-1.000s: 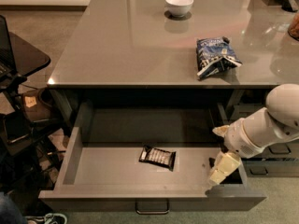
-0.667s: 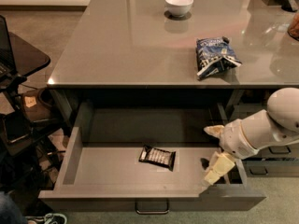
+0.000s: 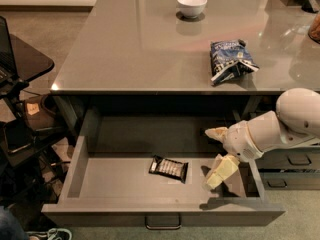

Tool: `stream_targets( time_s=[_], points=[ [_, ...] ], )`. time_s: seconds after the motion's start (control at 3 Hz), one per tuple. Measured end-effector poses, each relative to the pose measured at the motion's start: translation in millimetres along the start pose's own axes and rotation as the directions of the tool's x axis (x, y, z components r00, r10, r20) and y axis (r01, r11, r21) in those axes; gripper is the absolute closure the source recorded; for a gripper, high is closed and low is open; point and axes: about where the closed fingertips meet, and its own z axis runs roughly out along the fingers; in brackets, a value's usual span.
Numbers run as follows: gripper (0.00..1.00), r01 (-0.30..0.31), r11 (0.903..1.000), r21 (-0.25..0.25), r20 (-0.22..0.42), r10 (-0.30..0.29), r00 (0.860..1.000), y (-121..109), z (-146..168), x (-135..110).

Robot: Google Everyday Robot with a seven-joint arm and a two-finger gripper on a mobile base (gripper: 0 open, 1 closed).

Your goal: Pick rxbar chocolate from top drawer and place on counter

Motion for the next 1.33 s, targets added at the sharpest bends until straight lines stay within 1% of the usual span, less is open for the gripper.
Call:
stream_targets(
  time_s=[0.33, 0.67, 1.0, 1.33],
  points=[
    [0.00, -0.062, 0.9975, 0.034, 0.040, 0.060, 0.997, -5, 11, 2],
    [0.00, -0.246, 0.9678, 0.053, 0.143, 0.237, 0.961, -17, 47, -2],
    [0.00, -0.280, 0.9523, 0.122, 0.174, 0.257, 0.951, -37, 46, -5],
    [0.00, -0.280, 0.9523, 0.122, 0.175, 0.257, 0.951, -37, 46, -5]
  ],
)
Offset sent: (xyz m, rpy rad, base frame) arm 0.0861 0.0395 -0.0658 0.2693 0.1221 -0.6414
